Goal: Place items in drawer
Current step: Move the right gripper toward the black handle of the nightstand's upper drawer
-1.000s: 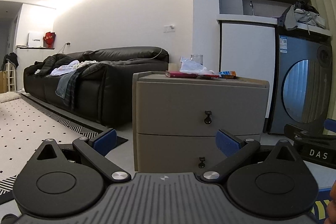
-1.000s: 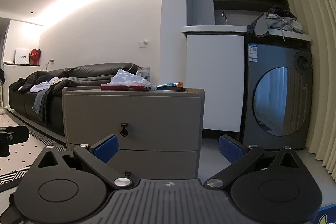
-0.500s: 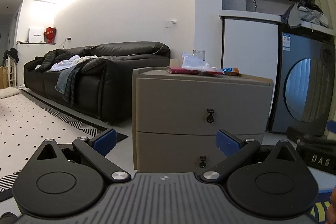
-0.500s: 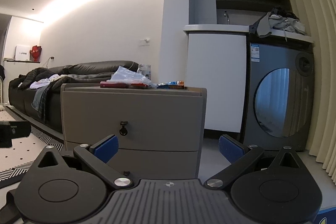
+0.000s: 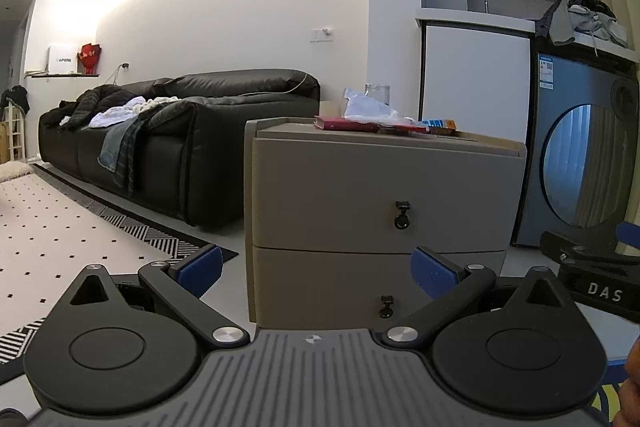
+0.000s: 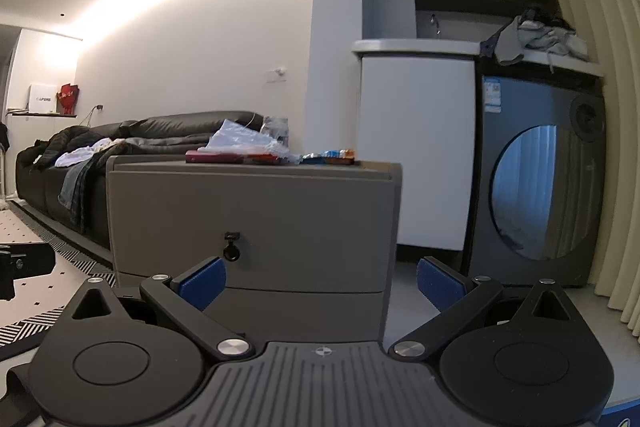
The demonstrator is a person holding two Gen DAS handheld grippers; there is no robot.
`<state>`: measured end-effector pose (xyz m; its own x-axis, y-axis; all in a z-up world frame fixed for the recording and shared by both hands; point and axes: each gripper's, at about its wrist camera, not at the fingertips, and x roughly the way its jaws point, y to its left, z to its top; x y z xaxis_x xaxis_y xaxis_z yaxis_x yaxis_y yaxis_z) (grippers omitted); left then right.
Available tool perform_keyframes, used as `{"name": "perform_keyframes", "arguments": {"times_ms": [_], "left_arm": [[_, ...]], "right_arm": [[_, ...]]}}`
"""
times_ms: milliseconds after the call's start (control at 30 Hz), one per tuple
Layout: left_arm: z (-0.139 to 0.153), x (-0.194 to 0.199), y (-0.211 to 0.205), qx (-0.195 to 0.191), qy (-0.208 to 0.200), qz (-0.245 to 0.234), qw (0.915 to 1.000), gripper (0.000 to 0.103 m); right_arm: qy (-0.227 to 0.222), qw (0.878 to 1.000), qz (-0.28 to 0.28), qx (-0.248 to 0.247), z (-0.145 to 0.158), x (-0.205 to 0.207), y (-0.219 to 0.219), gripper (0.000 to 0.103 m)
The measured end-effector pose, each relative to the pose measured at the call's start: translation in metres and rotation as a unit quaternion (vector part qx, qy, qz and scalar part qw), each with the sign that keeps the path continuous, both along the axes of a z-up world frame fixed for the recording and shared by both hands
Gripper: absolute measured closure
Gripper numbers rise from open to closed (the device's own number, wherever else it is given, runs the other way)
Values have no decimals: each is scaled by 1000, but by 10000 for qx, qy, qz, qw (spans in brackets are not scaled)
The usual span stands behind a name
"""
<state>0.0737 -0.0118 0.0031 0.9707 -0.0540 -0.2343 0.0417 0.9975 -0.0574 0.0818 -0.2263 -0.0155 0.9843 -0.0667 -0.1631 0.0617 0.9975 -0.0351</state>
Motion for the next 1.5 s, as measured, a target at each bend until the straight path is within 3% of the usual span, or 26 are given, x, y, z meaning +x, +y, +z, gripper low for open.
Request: {"name": "perform_keyframes", "arguments": {"times_ms": [433, 667, 1300, 1500], "left_arm": [[6, 29, -3, 19, -21, -35, 10000, 0], [10, 44, -6, 86, -24, -68, 9999, 0], [24, 84, -10, 416, -158, -198, 9988, 0], [34, 98, -8, 247, -178, -274, 9992, 0]], "right_arm": [[83, 9995, 49, 296, 0, 32, -7, 6], [135, 9998, 79, 84, -6, 53, 1, 7], [171, 9996, 223, 80, -10, 104, 19, 13], [192, 9995, 240, 62, -11, 116, 23, 15]]}}
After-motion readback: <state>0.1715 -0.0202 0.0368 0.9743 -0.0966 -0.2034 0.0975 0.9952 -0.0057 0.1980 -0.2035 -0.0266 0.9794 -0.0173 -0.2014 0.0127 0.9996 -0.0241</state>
